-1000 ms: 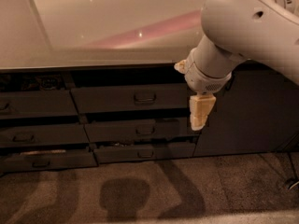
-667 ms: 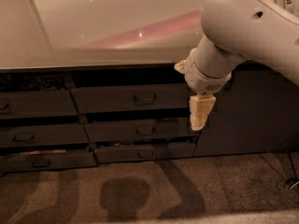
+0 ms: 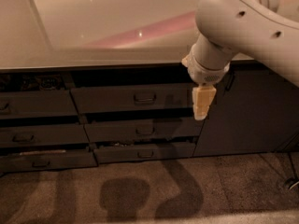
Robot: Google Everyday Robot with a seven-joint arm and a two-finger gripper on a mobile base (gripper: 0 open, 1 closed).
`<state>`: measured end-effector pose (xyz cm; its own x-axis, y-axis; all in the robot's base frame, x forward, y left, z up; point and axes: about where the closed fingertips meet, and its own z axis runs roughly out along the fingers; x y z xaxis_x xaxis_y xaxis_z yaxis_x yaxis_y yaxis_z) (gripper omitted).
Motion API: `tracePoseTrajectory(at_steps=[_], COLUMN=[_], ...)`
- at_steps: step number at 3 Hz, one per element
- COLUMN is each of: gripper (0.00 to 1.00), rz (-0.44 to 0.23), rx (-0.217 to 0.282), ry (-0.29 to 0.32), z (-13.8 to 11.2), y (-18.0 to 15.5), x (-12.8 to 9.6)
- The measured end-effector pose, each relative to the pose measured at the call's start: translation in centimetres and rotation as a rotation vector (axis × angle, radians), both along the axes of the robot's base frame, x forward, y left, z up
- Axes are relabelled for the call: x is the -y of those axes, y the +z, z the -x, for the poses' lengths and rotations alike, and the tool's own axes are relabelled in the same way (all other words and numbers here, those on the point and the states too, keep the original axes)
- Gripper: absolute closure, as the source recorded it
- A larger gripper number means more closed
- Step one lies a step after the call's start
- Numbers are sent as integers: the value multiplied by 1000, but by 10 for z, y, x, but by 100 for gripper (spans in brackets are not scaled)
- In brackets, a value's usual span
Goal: Open top drawer
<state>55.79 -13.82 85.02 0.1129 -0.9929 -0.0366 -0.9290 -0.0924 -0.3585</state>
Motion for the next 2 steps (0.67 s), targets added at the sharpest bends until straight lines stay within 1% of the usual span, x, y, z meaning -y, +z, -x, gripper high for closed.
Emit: tracePoseTrajectory(at_steps=[1, 2], gripper=[0, 0], rz=[41, 26], rx=[9, 11], ry=[-79, -113], z=[-42, -66], y=[-16, -28], x=[31, 47])
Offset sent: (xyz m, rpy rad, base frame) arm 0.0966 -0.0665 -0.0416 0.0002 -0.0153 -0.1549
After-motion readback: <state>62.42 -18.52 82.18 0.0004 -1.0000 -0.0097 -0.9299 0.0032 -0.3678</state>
